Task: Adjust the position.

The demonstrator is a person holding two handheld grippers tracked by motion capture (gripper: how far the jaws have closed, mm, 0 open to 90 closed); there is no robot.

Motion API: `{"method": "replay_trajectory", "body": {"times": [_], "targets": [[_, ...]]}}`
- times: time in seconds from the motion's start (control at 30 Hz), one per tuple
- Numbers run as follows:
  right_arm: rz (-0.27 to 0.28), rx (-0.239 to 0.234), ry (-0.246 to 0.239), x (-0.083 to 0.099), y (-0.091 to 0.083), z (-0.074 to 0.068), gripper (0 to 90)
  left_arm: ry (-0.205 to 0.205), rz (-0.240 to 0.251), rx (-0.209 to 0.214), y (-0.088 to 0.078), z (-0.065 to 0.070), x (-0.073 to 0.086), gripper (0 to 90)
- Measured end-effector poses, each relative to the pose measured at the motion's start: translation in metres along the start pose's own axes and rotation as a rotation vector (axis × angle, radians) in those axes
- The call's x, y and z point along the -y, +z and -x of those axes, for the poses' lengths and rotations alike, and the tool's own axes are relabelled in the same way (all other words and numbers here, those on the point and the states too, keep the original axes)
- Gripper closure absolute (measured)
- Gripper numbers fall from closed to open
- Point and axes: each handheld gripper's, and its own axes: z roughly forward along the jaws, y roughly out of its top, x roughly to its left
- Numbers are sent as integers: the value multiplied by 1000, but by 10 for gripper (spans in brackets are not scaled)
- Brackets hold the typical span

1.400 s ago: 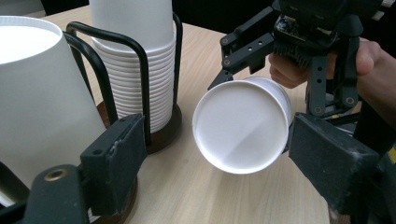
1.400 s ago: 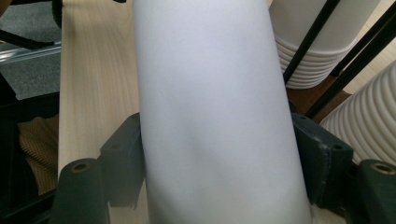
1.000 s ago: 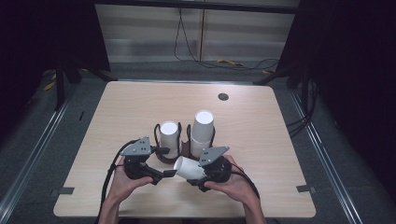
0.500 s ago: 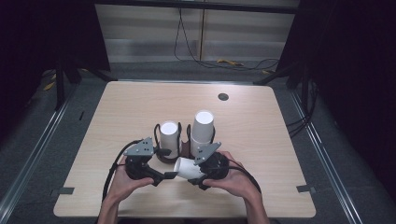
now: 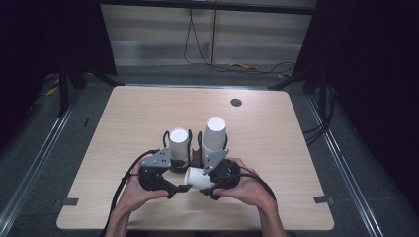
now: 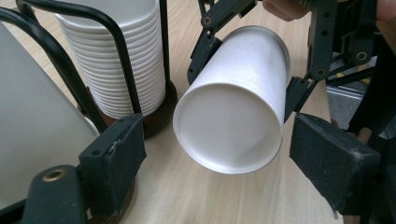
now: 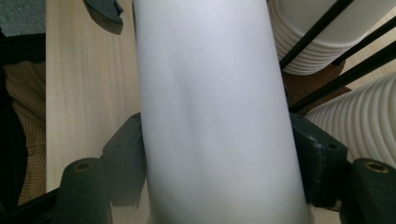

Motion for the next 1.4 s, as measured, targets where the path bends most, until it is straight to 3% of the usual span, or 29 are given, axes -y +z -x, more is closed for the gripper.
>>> {"method": "replay_trajectory", "body": {"times": [0.27, 0.33, 0.8, 1.2, 1.4], "targets": [[-53, 3, -31, -4, 3, 0, 296, -6, -40, 30, 5, -4, 1, 195], [-74, 11, -40, -7, 4, 0, 297, -1, -73, 42, 8, -5, 2, 195], [-154, 8, -87, -17, 10, -3, 296, 35, -145, 77, 15, -7, 1, 259], [-163, -11, -97, -20, 15, -5, 293, 44, -158, 110, 21, -9, 3, 265], [-153, -35, -81, -21, 16, -4, 287, 63, -170, 139, 24, -7, 4, 314]]}}
